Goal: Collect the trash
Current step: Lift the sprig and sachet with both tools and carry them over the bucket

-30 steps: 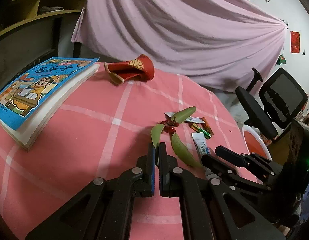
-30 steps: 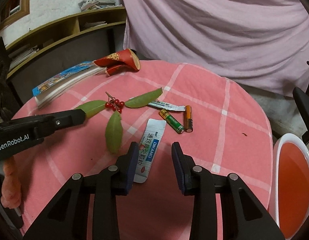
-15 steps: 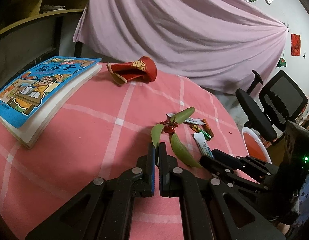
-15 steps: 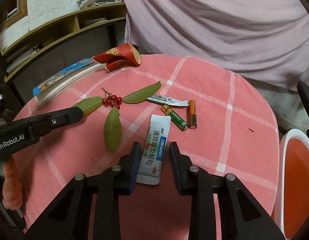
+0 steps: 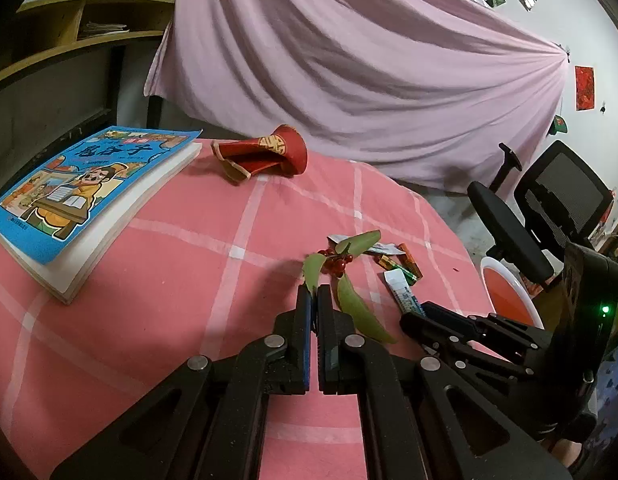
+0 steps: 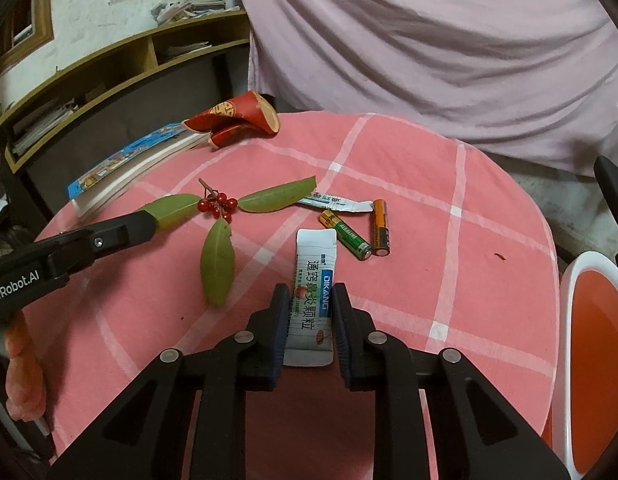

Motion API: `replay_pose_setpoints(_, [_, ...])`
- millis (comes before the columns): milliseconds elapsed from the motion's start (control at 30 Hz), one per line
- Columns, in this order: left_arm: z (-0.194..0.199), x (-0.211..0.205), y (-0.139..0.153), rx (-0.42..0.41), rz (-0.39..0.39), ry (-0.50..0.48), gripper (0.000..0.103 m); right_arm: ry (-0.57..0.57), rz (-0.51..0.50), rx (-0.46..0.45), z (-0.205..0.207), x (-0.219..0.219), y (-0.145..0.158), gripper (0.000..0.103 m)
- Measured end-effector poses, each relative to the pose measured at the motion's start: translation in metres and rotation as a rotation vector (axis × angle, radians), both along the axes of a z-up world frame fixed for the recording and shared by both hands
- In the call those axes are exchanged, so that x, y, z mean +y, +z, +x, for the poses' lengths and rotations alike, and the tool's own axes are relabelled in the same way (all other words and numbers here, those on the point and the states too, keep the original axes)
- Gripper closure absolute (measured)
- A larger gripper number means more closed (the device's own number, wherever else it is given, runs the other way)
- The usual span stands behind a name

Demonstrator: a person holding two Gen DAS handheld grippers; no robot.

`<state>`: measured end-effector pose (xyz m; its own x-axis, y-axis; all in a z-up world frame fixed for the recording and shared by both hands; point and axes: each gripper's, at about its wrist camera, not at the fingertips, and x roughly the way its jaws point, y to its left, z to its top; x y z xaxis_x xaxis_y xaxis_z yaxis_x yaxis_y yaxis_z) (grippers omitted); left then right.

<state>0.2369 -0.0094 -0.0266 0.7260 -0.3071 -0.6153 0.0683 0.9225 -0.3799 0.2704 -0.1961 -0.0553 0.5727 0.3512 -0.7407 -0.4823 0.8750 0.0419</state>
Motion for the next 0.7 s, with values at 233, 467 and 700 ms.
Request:
replay_pose_setpoints(233, [-0.003, 0.003, 0.001, -0.018, -0.007, 0.002, 0.103, -0.009, 0.011, -0.032, -0.005, -0.003, 0.004, 0.085])
replay_pose_setpoints(467, [-0.009, 0.001, 0.005, -0.054, 0.009, -0.004, 0.103, -0.001, 0.03, -0.101, -0.015, -0.005, 0.013, 0.085])
replay_pose_setpoints(700, [-0.015, -0.011, 0.01, -0.094, 0.052, -0.056, 0.103, -0.011, 0.045, -0.114, -0.015, -0.006, 0.015, 0.085])
